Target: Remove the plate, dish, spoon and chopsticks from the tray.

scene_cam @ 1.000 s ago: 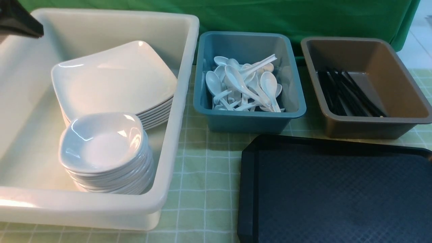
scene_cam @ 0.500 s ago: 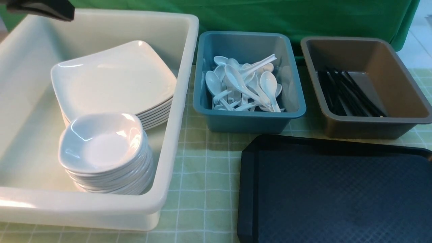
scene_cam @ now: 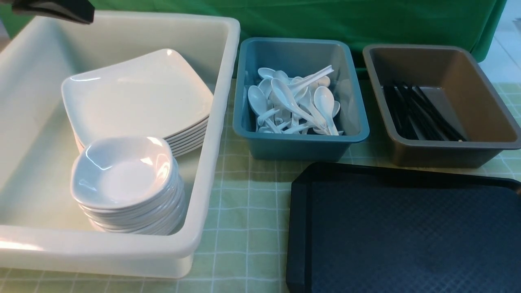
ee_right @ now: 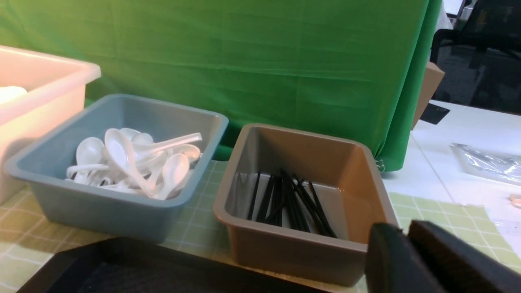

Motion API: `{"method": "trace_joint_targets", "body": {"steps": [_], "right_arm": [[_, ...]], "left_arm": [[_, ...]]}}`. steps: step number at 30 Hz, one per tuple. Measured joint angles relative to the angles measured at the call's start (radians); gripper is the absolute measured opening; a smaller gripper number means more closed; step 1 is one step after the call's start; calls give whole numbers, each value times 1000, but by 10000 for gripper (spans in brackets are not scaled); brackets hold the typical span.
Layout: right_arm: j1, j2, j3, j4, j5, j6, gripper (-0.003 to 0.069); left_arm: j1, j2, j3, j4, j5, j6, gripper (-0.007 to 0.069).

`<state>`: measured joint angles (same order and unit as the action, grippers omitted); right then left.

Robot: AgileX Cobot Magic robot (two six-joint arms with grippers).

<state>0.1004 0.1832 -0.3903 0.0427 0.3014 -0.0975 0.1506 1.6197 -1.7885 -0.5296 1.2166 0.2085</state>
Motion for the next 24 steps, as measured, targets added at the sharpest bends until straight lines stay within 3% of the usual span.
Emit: {"method": "trace_joint_targets", "body": {"steps": [6, 11, 18, 24], "right_arm": [[-2, -12, 58, -1, -63, 0, 72], [-14, -105, 227, -1, -145, 0, 85], [-18, -179, 390, -9, -147, 0, 106], [-18, -181, 396, -24, -71, 0, 118]], "left_arm": [[0, 0, 0, 3, 0, 0, -12], [0, 0, 5, 35, -1, 15, -12], [-9, -9, 44, 42, -3, 22, -12], [-31, -74, 142, 48, -2, 27, -12]]}}
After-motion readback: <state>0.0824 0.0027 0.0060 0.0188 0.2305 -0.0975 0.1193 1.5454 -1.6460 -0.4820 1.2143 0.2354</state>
